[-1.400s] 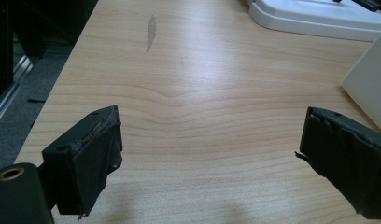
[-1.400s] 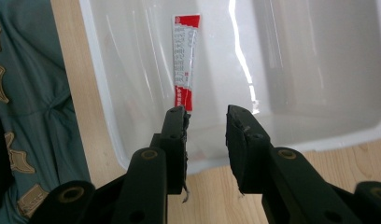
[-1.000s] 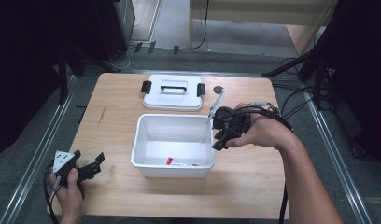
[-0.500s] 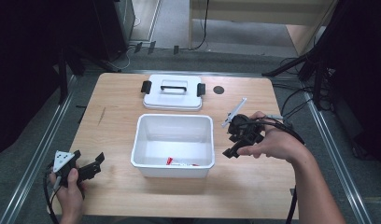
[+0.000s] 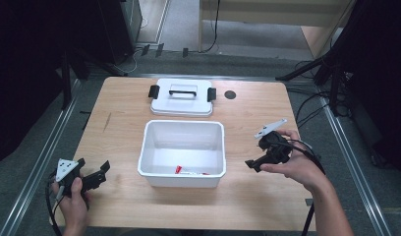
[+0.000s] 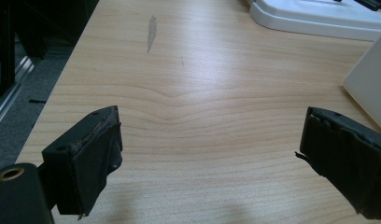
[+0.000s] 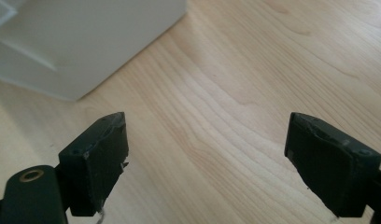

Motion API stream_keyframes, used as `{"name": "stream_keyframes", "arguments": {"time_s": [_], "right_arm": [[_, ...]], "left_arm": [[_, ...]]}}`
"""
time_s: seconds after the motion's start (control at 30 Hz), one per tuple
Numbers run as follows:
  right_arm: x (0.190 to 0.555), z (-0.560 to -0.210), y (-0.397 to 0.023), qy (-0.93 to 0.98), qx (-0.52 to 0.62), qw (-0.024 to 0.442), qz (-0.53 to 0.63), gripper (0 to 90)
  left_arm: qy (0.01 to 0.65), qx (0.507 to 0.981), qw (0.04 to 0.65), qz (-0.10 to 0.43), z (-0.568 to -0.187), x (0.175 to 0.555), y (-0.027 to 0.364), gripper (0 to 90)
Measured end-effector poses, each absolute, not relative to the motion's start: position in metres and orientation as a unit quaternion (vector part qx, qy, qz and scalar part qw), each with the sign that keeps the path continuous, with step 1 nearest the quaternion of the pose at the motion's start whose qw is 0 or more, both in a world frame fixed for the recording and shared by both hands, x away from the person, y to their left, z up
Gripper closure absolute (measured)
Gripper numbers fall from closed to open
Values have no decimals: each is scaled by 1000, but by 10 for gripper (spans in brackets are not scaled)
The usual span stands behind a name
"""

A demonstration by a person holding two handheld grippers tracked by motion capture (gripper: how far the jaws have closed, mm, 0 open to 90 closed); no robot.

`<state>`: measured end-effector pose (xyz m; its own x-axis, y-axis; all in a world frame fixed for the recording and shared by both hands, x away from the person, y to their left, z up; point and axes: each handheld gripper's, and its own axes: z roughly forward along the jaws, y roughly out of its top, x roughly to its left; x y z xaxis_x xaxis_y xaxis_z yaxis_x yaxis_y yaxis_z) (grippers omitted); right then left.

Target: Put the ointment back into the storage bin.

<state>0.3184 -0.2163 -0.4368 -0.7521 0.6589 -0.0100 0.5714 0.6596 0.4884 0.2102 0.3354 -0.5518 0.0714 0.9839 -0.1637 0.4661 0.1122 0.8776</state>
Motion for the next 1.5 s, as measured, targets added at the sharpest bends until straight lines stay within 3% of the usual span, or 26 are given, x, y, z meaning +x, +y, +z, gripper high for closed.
{"name": "stream_keyframes", "arguments": {"time_s": [0.07,0.3,0.6,0.87,1.1,1.5], "right_arm": [[315,-447,-226,891,358,119,251,127],[303,-476,-251,860,397,132,293,0],[283,-504,-282,816,442,163,334,0],[252,-524,-315,757,489,229,369,0],[232,-534,-347,706,541,250,383,1],[220,-548,-360,674,577,268,374,39]], "left_arm": [[610,593,429,302,-552,210,336,62],[610,593,430,302,-552,210,336,62],[611,593,429,303,-552,210,336,62],[611,593,428,303,-552,210,335,62],[610,594,426,305,-552,210,335,62],[614,594,425,299,-552,211,336,62]]}}
